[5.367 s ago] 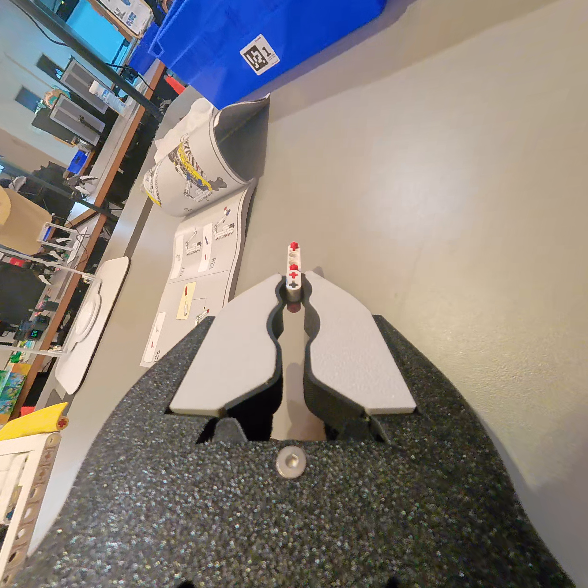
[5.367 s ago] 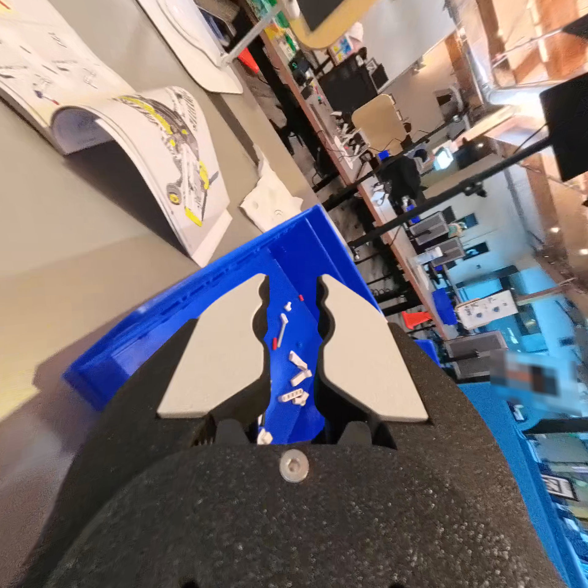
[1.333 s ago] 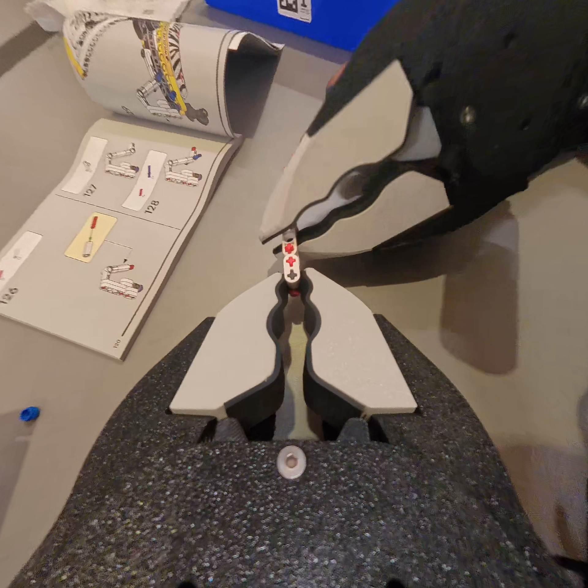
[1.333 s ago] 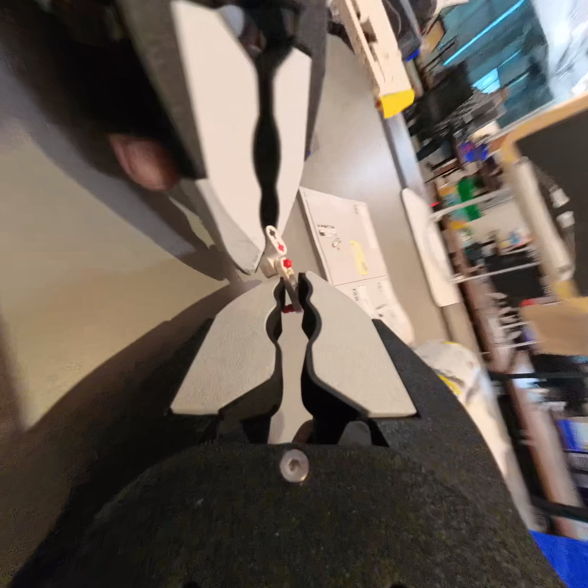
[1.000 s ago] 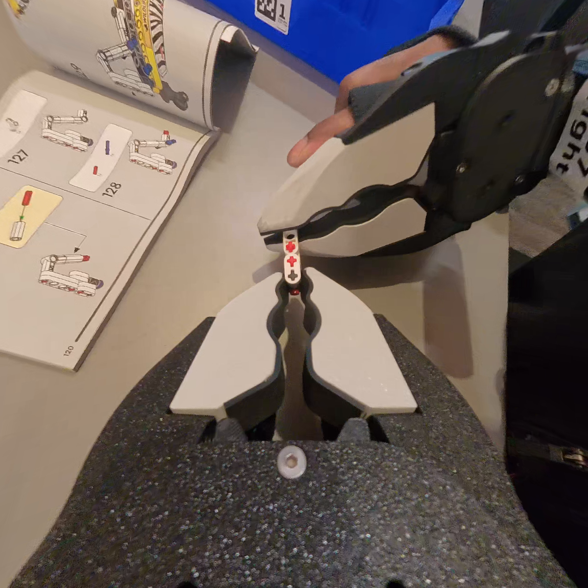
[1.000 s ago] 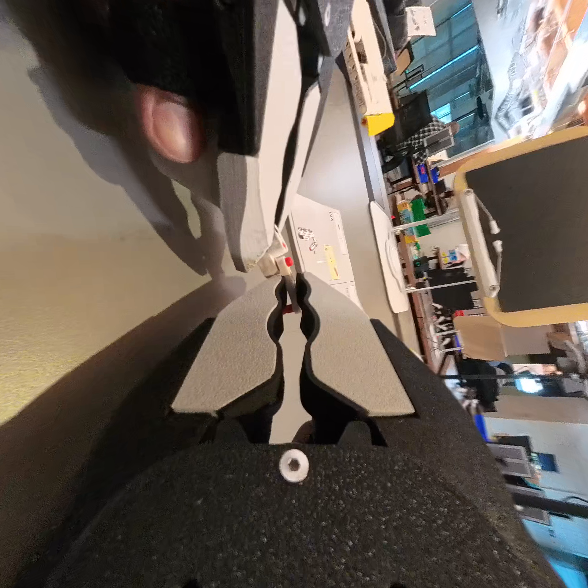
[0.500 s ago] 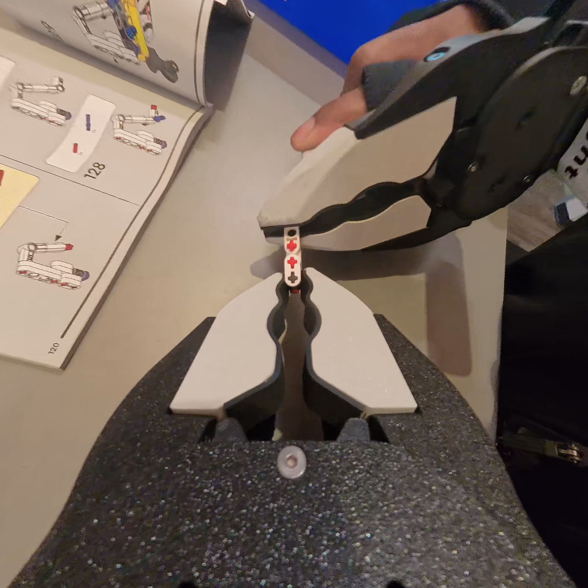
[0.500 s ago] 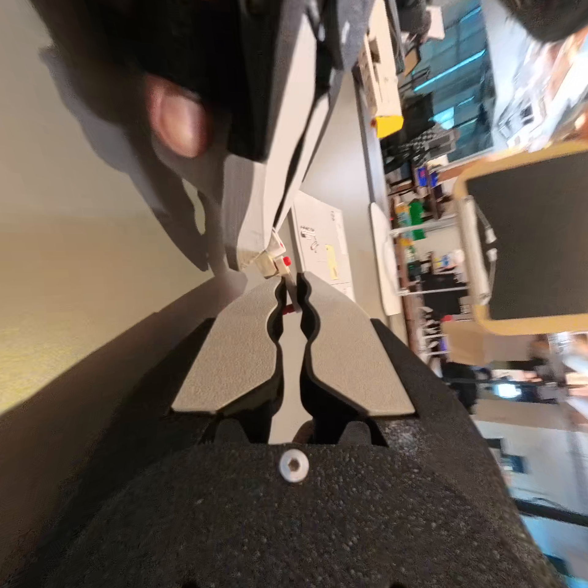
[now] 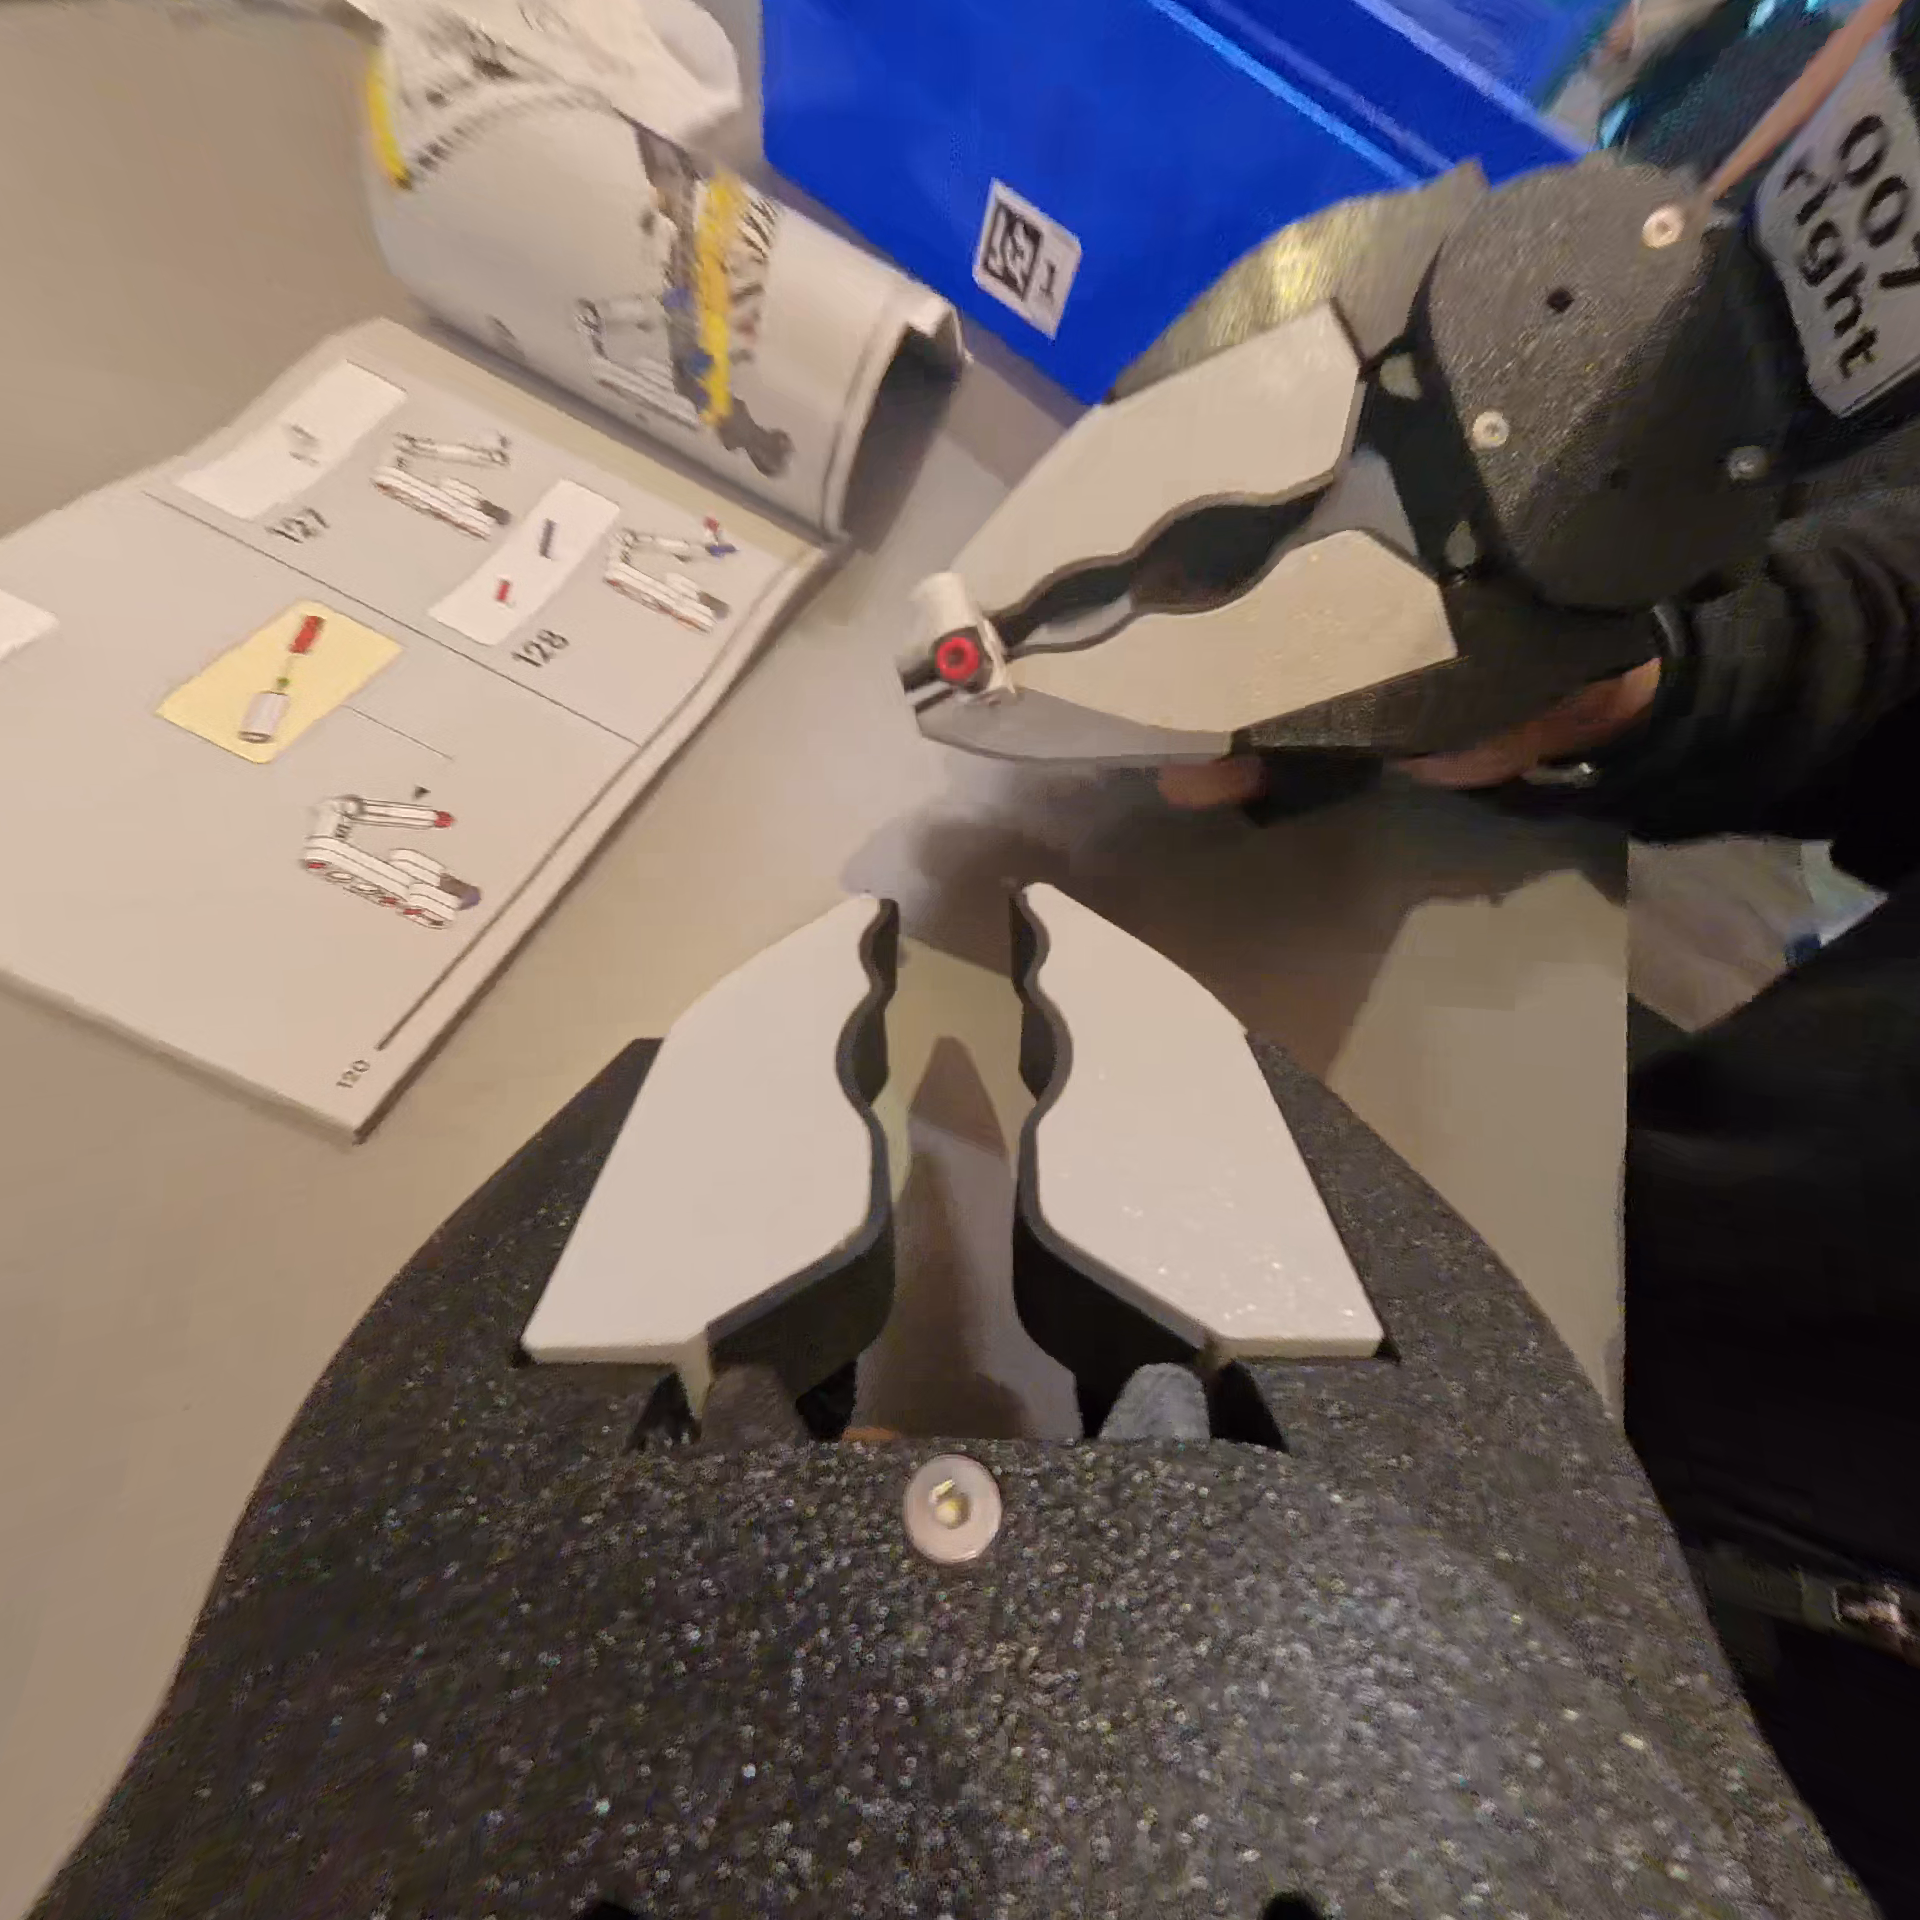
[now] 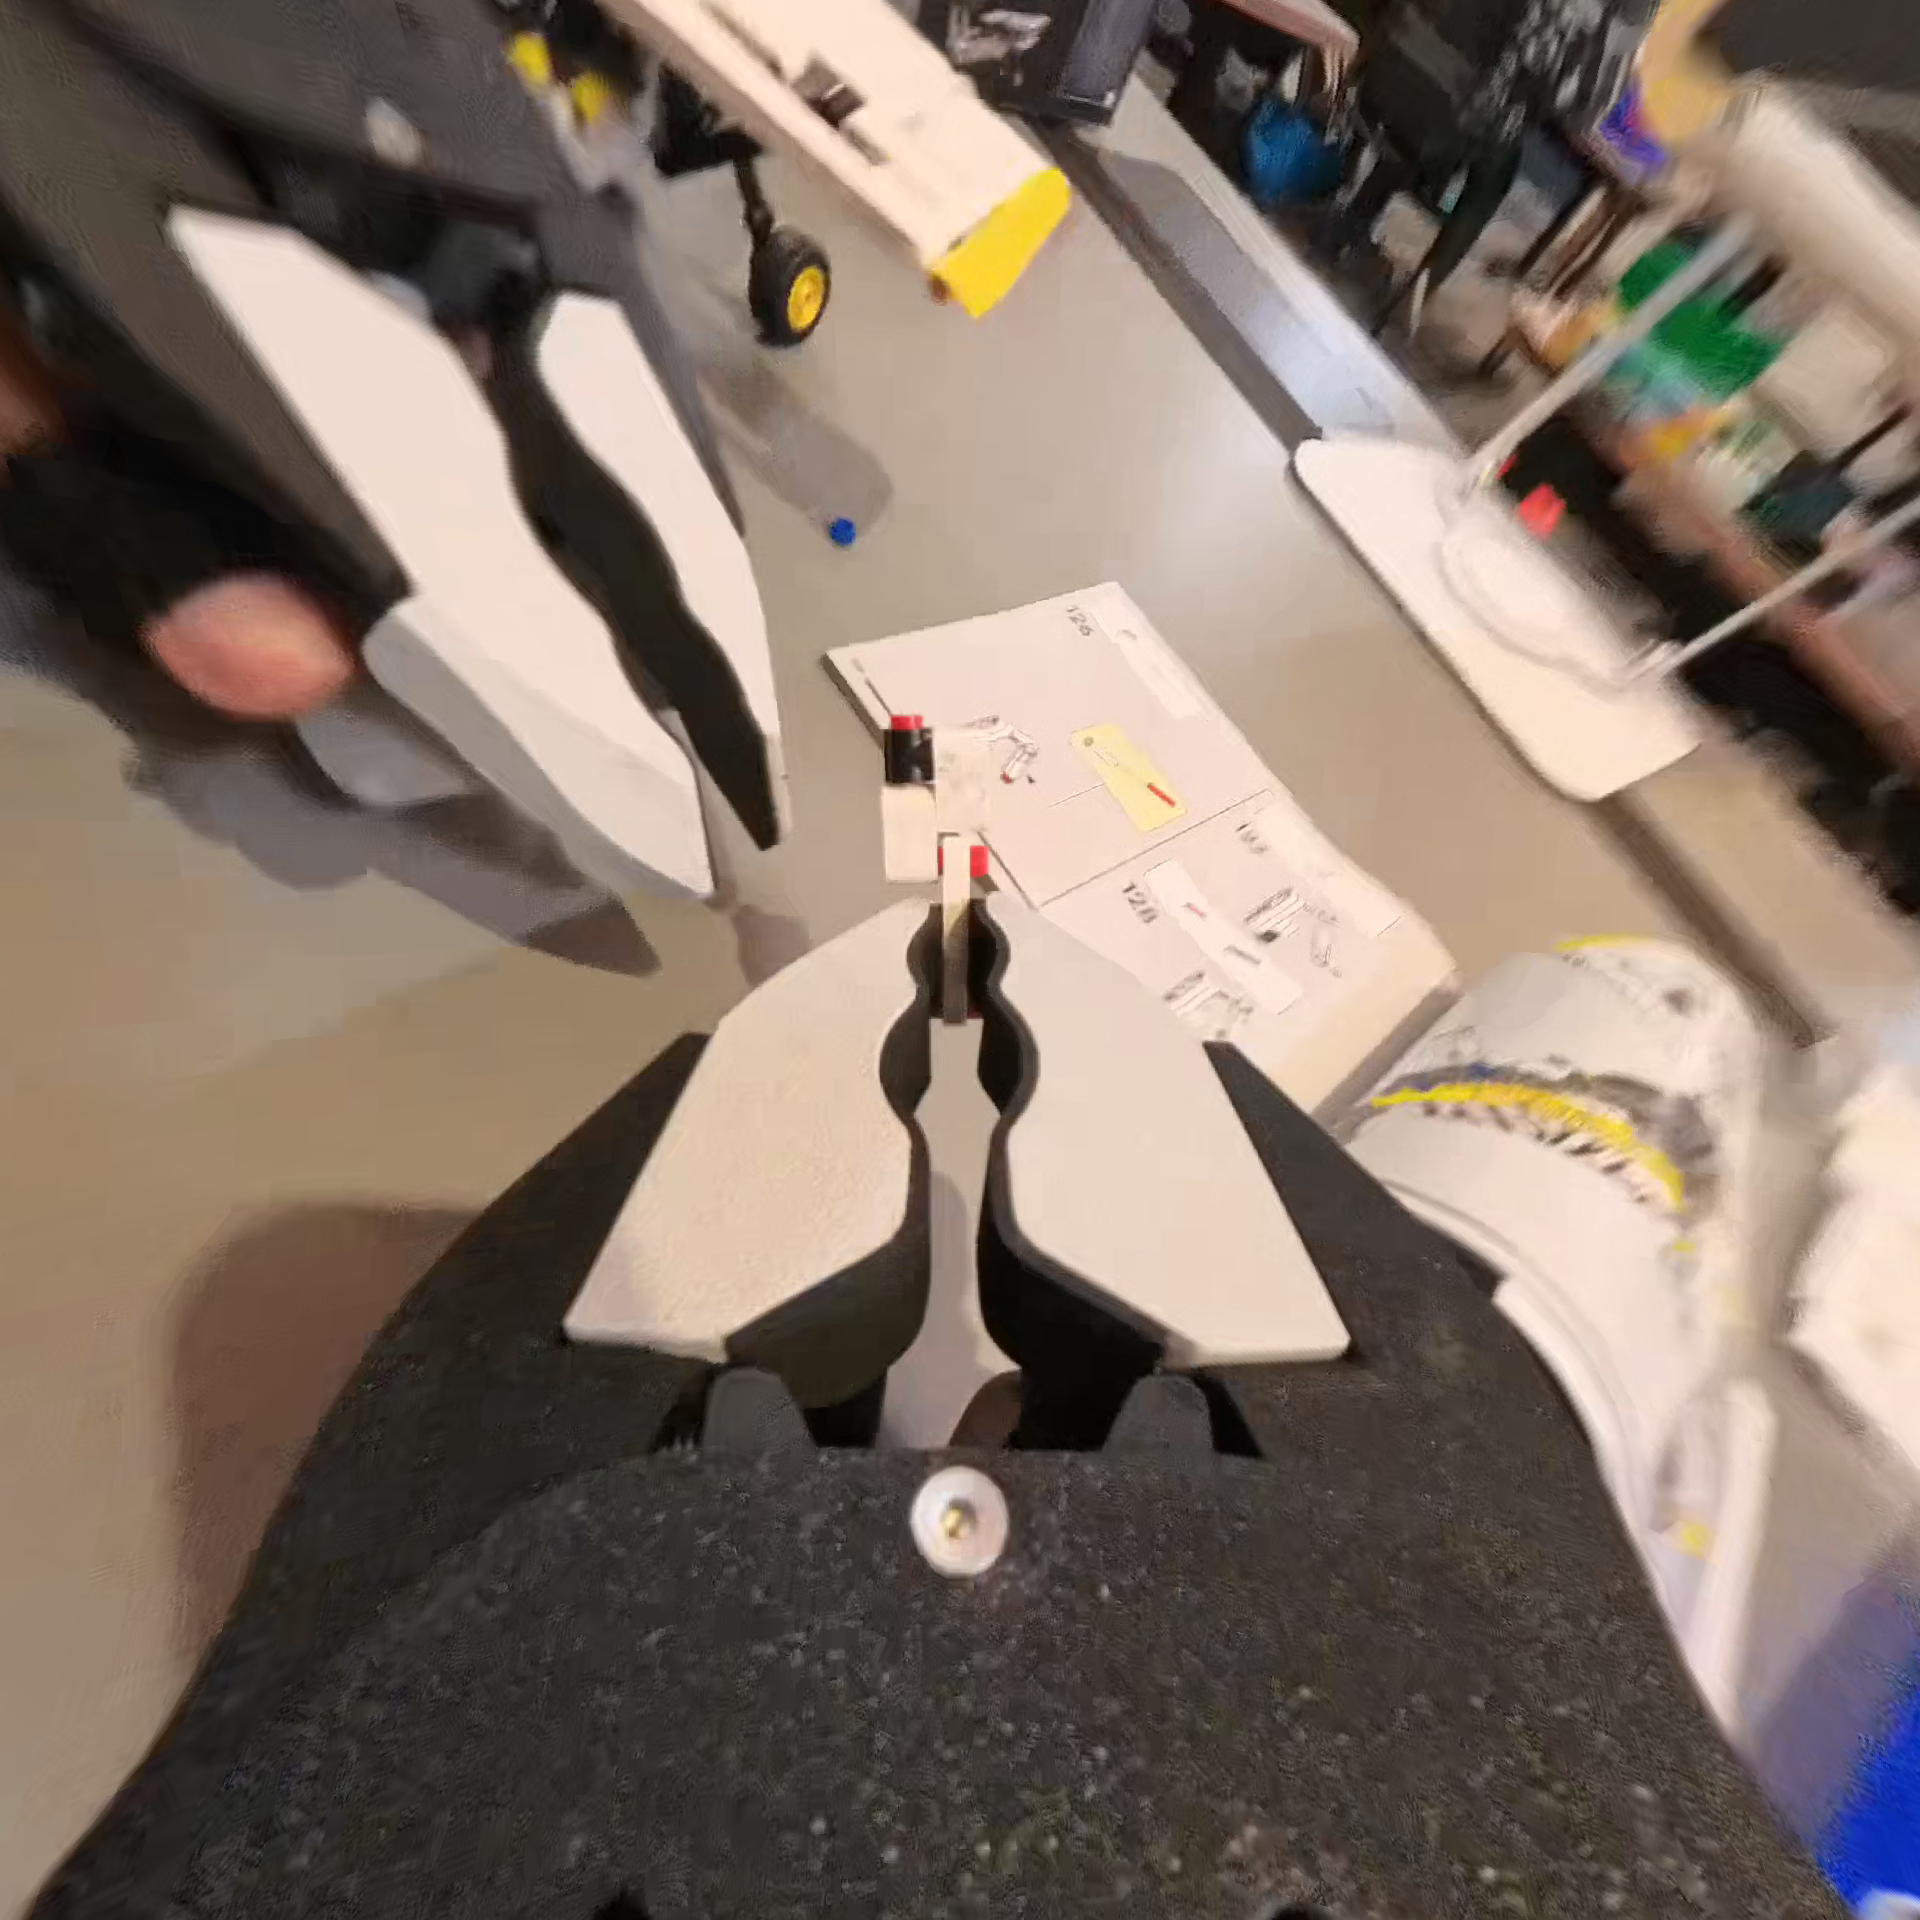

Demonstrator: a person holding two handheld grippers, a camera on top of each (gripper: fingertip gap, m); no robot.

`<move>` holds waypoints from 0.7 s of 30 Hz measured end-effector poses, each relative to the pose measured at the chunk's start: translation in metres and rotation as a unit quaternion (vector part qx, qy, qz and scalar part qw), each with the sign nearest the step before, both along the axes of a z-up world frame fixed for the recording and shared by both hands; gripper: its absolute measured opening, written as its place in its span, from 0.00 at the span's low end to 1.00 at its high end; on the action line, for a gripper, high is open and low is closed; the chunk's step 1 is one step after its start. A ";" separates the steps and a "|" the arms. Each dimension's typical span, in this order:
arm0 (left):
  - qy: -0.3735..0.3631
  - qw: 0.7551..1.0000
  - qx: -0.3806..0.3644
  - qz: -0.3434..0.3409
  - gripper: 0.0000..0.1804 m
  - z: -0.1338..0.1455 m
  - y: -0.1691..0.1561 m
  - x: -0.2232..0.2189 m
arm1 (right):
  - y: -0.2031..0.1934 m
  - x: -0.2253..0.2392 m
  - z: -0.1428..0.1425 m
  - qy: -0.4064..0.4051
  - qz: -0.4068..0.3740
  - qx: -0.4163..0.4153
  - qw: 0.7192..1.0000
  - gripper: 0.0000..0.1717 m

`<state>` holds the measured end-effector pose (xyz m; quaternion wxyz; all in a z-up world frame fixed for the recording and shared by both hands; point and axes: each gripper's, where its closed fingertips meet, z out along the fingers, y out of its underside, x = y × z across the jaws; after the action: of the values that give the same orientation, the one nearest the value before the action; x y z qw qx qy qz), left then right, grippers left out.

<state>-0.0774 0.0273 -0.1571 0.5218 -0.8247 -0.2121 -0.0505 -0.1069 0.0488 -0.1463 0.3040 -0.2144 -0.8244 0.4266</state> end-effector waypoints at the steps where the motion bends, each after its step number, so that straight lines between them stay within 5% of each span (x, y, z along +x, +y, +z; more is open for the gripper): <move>1: -0.002 1.000 0.018 0.013 0.15 0.005 0.001 -0.003 | -0.002 0.000 0.001 -0.029 -0.010 -0.033 0.999 0.02; 5: -0.031 0.992 0.110 0.051 0.17 0.028 0.008 -0.011 | -0.008 0.000 0.007 -0.067 -0.049 -0.101 0.991 0.02; 11: -0.004 0.985 0.154 0.073 0.16 0.041 0.009 -0.015 | -0.023 0.008 0.012 -0.066 -0.060 -0.138 0.986 0.02; 14: -0.001 0.984 0.164 0.063 0.07 0.044 0.009 -0.012 | -0.027 0.010 0.015 -0.055 -0.061 -0.147 0.986 0.02; 21: 0.049 0.987 0.154 0.006 0.05 0.049 -0.003 -0.007 | -0.031 0.023 0.020 -0.072 0.082 -0.180 0.978 0.13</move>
<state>-0.0845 0.0238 -0.1083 0.6530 -0.7344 -0.1809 -0.0394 -0.0836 0.0183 -0.1259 0.1643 -0.2274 -0.7685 0.5750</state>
